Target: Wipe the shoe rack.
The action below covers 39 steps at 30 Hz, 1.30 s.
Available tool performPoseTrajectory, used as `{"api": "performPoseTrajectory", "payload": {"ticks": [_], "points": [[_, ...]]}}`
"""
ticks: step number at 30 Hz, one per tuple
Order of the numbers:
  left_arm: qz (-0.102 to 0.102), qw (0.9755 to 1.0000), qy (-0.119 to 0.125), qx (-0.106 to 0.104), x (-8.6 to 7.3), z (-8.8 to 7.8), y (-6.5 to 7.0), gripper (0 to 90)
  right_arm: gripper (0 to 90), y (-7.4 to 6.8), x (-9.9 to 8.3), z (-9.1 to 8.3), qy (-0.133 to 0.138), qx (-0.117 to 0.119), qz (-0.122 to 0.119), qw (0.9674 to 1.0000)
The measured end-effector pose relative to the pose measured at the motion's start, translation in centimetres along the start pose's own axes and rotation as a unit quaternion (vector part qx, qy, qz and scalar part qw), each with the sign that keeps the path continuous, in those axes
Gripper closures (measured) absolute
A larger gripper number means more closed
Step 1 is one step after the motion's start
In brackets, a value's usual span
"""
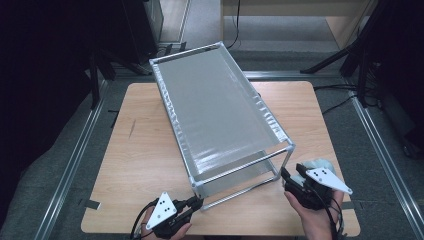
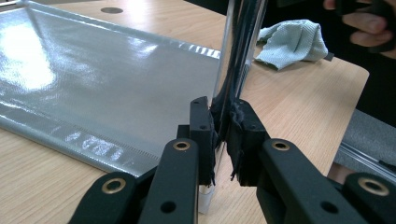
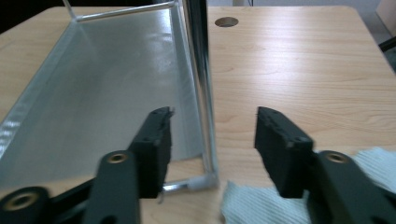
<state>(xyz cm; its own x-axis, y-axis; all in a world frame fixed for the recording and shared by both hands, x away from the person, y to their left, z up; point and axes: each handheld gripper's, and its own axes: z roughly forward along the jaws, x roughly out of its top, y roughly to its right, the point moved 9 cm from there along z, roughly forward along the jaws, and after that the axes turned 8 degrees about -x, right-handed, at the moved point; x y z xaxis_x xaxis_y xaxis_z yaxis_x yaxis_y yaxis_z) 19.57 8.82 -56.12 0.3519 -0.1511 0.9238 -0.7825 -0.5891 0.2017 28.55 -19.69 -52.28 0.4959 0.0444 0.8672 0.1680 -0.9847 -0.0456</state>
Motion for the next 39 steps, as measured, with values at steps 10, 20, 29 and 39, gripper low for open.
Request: {"api": "performPoseTrajectory", "payload": {"ticks": [10,20,29,39], "points": [[-0.004,1.0000,0.002,0.000,0.1,0.3,0.1,80.8,79.7,-0.8,1.1,2.6,0.020,-0.012,0.013,0.9996],[-0.003,1.0000,-0.005,0.005,0.6,1.9,0.6,81.2,80.8,-2.3,4.0,7.8,0.018,-0.018,-0.011,0.9996],[-0.001,1.0000,-0.007,-0.001,1.7,5.4,1.6,81.0,80.2,-3.1,6.9,12.8,0.008,-0.012,-0.021,0.9997],[0.007,1.0000,0.000,0.003,3.5,10.5,1.9,81.3,46.8,-1.7,6.6,7.8,0.026,0.027,0.001,0.9993]]}}
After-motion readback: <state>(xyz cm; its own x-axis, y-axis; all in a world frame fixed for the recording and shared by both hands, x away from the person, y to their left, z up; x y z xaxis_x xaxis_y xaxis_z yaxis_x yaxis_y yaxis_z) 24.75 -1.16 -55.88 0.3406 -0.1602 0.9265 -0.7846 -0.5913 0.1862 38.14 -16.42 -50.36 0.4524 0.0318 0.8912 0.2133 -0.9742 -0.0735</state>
